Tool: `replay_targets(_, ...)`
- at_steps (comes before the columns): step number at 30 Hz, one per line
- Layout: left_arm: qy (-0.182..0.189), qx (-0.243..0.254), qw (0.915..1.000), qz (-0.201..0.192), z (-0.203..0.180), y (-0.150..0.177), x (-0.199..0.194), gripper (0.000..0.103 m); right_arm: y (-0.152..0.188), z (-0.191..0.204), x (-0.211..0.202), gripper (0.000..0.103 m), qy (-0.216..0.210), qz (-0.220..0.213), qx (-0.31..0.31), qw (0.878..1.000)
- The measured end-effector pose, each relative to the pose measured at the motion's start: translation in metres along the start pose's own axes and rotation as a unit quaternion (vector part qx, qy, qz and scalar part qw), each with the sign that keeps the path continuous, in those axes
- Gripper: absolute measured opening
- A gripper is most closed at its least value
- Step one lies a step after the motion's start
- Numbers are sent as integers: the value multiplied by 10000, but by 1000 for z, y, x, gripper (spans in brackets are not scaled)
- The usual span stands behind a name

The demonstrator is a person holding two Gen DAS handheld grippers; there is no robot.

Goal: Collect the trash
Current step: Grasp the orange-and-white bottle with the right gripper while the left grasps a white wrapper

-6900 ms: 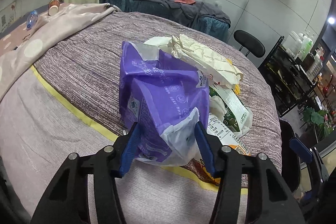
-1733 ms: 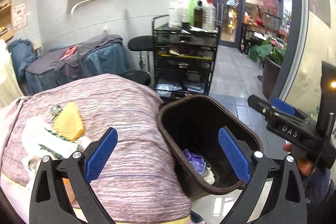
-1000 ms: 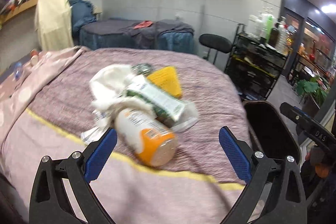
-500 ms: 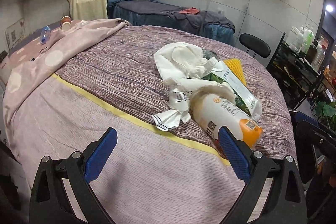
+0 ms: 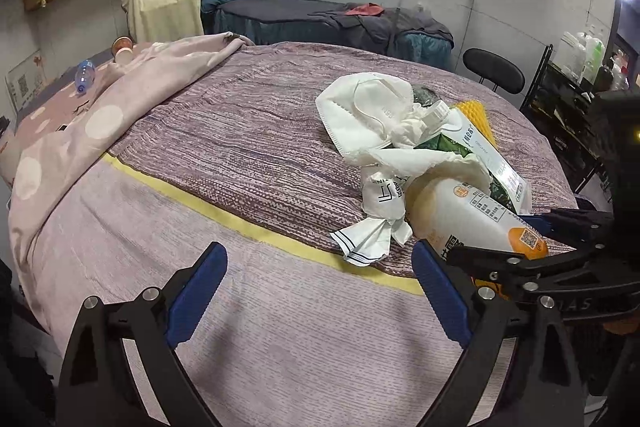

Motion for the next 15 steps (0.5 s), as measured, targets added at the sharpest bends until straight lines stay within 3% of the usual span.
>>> replay_targets(3,36,16,10000,56,3,-1,6,89,0,2,13,61,-10,151,6,9999)
replay_targets(8,185,-77,9997,154,8,-7,14,84,3,-5,5,61,-184,63,118,9997)
replay_targets(15,544,25,9978,367,-7,-19,34,82,29,-22,-41,61,-555,-314,301,9975)
Point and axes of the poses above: each gripper's, at about its wrist camera, not at the fingertips, and x roughly the way its jaws point, z to its left, y to its underside, the point moved 3 cm from there along x, roughly the way its jaws point, and after that the axes turned 10 degrees about y, right-handed, at the moved point
